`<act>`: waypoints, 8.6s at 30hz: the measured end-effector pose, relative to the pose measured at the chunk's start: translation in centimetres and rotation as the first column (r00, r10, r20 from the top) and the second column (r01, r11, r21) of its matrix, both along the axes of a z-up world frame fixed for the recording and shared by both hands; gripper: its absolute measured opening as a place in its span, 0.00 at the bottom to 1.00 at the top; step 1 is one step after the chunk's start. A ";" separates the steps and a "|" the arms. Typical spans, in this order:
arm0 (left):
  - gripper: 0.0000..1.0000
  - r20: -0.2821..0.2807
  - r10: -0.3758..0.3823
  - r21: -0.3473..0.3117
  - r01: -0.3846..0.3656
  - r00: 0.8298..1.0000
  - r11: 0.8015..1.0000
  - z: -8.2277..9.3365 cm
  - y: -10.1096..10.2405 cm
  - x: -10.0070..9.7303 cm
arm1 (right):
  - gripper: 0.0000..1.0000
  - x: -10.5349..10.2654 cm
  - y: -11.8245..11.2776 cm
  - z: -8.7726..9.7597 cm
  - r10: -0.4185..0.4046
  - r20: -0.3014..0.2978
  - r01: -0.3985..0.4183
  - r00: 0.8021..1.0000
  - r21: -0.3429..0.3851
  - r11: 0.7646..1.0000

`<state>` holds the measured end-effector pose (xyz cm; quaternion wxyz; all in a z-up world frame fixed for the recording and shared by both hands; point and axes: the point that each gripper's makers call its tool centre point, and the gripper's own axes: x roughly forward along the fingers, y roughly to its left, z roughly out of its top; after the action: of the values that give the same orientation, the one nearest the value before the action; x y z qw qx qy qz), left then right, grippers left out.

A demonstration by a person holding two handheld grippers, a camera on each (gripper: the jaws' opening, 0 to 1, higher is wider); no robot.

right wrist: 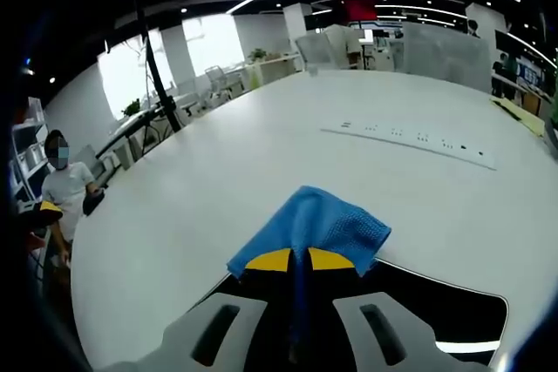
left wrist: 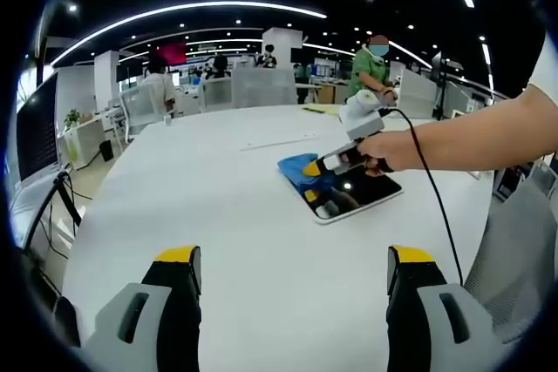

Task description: Wipe the mirror surface with the cleaning cloth until all visible marks leave the cleaned area.

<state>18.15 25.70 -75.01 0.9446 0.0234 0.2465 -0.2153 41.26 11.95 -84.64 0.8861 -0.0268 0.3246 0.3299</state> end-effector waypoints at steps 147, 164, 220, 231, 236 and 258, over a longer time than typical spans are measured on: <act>0.87 0.042 -0.057 -0.020 0.058 0.997 0.998 1.3 -2.3 -0.1 | 0.00 -8.8 -0.4 1.3 -0.023 0.015 0.021 1.000 0.122 0.992; 0.88 0.054 -0.090 -0.023 0.092 0.994 0.996 1.7 -3.4 0.2 | 0.00 -9.9 -2.4 5.7 -0.059 0.086 0.041 0.994 0.197 0.980; 0.88 0.087 -0.246 -0.060 0.252 0.965 0.966 2.1 -9.2 -0.8 | 0.01 -23.7 -19.1 0.6 -0.125 -0.066 0.113 0.990 -0.153 0.982; 0.87 0.082 -0.232 -0.052 0.237 0.969 0.970 2.0 -8.8 -0.7 | 0.11 -24.0 -19.7 -0.6 -0.044 -0.075 0.024 0.996 -0.249 0.968; 0.87 0.083 -0.237 -0.048 0.242 0.968 0.969 2.1 -9.1 -0.7 | 0.18 -23.7 -20.1 -0.6 -0.045 -0.070 0.028 0.997 -0.226 0.974; 0.88 0.064 -0.248 -0.028 0.250 0.967 0.968 1.3 -9.4 -1.0 | 0.40 -23.8 -18.2 5.7 -0.126 0.093 0.133 0.988 -0.081 0.988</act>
<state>17.19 16.34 -73.70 0.9174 0.0437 0.2091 -0.3357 17.43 -6.27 -78.95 0.9170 -0.0586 0.3004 0.2557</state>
